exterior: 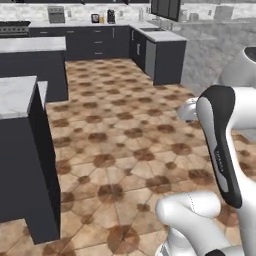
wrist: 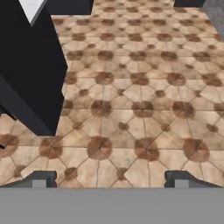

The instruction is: There is a tray on the dining counter. Grab the cup, mug, and pitcher and place them on the tray. The pitcher may be placed next to the tray if it cannot fit the tray.

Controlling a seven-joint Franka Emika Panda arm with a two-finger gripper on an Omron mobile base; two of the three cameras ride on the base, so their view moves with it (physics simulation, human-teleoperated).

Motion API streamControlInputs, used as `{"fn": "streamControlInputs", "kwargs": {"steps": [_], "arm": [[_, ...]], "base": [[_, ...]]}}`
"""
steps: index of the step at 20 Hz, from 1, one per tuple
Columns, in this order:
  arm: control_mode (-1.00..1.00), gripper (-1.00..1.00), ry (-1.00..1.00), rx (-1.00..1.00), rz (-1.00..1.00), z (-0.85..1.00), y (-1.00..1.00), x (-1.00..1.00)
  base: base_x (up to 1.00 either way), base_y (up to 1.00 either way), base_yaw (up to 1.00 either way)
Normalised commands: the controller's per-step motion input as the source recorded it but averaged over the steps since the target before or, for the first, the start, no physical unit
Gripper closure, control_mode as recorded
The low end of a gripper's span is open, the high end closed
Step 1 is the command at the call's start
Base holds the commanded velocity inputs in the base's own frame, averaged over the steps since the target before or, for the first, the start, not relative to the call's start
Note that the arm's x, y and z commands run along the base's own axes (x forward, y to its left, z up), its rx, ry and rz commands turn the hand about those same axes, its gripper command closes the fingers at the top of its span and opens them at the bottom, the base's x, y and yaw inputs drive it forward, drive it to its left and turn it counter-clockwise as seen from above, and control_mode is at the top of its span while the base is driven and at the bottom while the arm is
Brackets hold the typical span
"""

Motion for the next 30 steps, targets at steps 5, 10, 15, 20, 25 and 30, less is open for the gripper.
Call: {"fn": "streamControlInputs", "kwargs": {"steps": [5,10,15,20,25,30], "arm": [[1.00,-1.00,0.00,0.00,0.00,0.00,0.00,0.00],[1.00,-1.00,0.00,0.00,0.00,0.00,0.00,0.00],[1.00,-1.00,0.00,0.00,0.00,0.00,0.00,0.00],[1.00,-1.00,0.00,0.00,0.00,0.00,0.00,0.00],[1.00,-1.00,0.00,0.00,0.00,0.00,0.00,0.00],[1.00,-1.00,0.00,0.00,0.00,0.00,0.00,0.00]], "base": [[1.00,-0.16,0.00],[1.00,-0.04,0.00],[1.00,-0.37,0.00],[1.00,-0.56,0.00],[1.00,-0.64,0.00],[1.00,-0.62,0.00]]}}
